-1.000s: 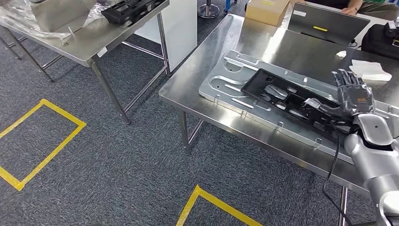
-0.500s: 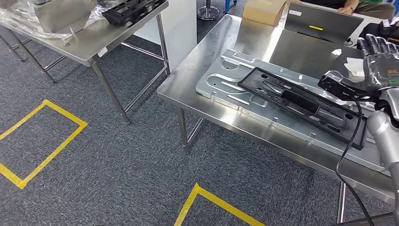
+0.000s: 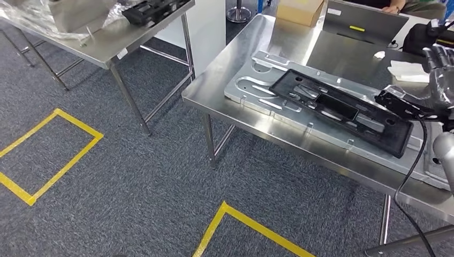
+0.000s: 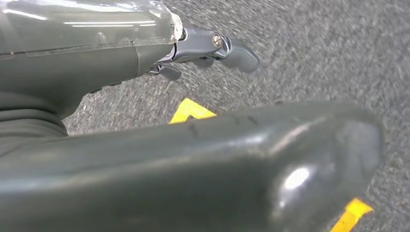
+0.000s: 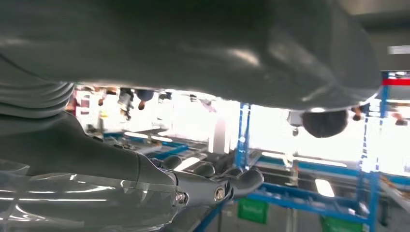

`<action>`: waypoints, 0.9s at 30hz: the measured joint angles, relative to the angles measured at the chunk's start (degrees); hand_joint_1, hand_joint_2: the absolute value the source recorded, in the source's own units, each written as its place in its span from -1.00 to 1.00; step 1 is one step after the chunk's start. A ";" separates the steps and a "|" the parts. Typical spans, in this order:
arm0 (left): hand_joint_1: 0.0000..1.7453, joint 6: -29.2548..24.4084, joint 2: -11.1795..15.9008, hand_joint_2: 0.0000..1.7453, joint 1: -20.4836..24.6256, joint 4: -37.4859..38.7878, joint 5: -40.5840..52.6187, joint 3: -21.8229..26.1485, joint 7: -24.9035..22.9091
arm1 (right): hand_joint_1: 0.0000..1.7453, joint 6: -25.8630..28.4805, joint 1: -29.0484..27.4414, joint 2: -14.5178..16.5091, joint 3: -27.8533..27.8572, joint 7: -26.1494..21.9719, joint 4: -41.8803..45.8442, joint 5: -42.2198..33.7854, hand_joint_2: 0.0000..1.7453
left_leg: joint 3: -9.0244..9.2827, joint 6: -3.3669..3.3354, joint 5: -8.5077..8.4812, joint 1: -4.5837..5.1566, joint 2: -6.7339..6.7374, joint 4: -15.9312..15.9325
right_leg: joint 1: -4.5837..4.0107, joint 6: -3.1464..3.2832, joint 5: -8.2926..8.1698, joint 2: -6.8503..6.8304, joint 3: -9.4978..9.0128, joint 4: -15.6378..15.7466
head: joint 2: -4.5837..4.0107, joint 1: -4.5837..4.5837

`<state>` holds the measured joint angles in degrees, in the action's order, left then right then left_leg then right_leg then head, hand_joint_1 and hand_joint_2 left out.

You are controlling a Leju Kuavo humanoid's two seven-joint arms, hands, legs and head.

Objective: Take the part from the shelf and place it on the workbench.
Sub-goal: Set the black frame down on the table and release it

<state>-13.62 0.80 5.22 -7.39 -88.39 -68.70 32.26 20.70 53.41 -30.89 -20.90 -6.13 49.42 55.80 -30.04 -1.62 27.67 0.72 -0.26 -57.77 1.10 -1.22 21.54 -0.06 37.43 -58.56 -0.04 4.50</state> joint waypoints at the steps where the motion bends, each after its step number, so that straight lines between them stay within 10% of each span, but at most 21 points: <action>1: -1.00 -0.07 -0.05 -1.00 0.05 0.00 -0.04 -0.05 -0.07 | -1.00 0.21 -0.05 0.10 -0.11 0.04 -0.22 0.12 -1.00 | -0.10 -0.39 -0.73 -0.05 0.07 0.66 | 0.08 -0.31 0.18 0.02 0.19 0.01 | 0.00 0.00; 6: -1.00 -0.19 -0.38 -1.00 0.03 0.00 -0.04 -0.22 -0.25 | -1.00 1.37 -0.52 0.40 -0.50 0.46 -1.21 0.76 -1.00 | -3.12 -1.38 -4.51 -0.31 0.26 1.85 | 0.29 -1.16 10.38 0.11 3.90 -12.41 | 0.00 -0.01; 8: -1.00 -0.19 -0.46 -1.00 0.01 0.00 -0.03 -0.25 -0.26 | -1.00 1.48 -0.94 0.61 -0.67 0.46 -1.46 0.94 -1.00 | -4.94 -1.14 -5.50 -0.39 0.26 1.35 | 0.51 -1.57 10.07 0.08 3.10 -14.81 | 0.00 -0.02; 11: -1.00 -0.20 -0.68 -1.00 0.05 0.00 0.15 -0.36 -0.31 | -1.00 1.41 -1.03 0.67 -0.72 0.49 -1.47 0.88 -1.00 | -7.57 -0.41 -6.47 -0.56 0.22 -0.28 | 0.81 -1.99 7.33 0.05 -4.16 -5.57 | 0.00 -0.02; 13: -1.00 -0.21 -0.73 -1.00 0.05 0.00 0.30 -0.55 -0.35 | -1.00 1.22 -1.29 0.39 -0.69 0.39 -1.23 0.28 -1.00 | -8.56 0.25 -6.99 -0.46 0.12 -1.20 | 0.58 -1.52 8.06 0.16 -7.13 -0.84 | 0.00 0.08; 16: -1.00 -0.26 -0.76 -1.00 -0.07 0.00 0.61 -1.00 -0.56 | -1.00 0.76 -2.16 -0.39 -0.64 -0.27 -0.74 -1.25 -1.00 | -9.25 1.28 -7.64 -0.48 -0.10 -1.42 | 0.43 -0.01 7.55 0.08 -6.60 -0.36 | 0.00 0.19; 22: -1.00 -0.69 -0.93 -1.00 -0.03 0.00 0.32 -1.56 -0.92 | -1.00 0.80 -2.56 -0.27 -0.73 -1.32 -0.81 -1.91 -1.00 | -13.74 2.58 4.02 -0.99 -0.04 -17.34 | 0.20 1.72 3.71 -0.08 -2.27 -0.24 | 0.00 0.18; 24: -1.00 -0.80 -0.93 -1.00 0.04 0.00 0.17 -1.59 -0.92 | -1.00 0.84 -2.52 0.09 -0.81 -1.40 -1.18 -1.84 -1.00 | -11.30 2.34 2.22 -0.98 -0.04 -17.26 | -0.03 1.60 2.41 0.00 -0.62 -0.28 | 0.00 0.18; 27: -1.00 -0.79 -0.86 -1.00 0.28 0.00 0.26 -1.65 -0.85 | -1.00 0.83 -2.45 0.17 -0.83 -1.56 -1.54 -2.45 -1.00 | -1.97 0.98 1.04 -0.59 -0.09 -5.73 | -0.31 1.03 0.67 -0.06 1.13 -0.33 | 0.00 0.18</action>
<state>-14.41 -0.07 5.50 -7.39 -88.13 -70.35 31.41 21.53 50.95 -30.72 -21.73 -7.69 47.88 53.35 -32.01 -0.64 28.72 0.13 -0.35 -63.50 0.79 -0.19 22.21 -0.13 38.56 -58.89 -0.04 4.68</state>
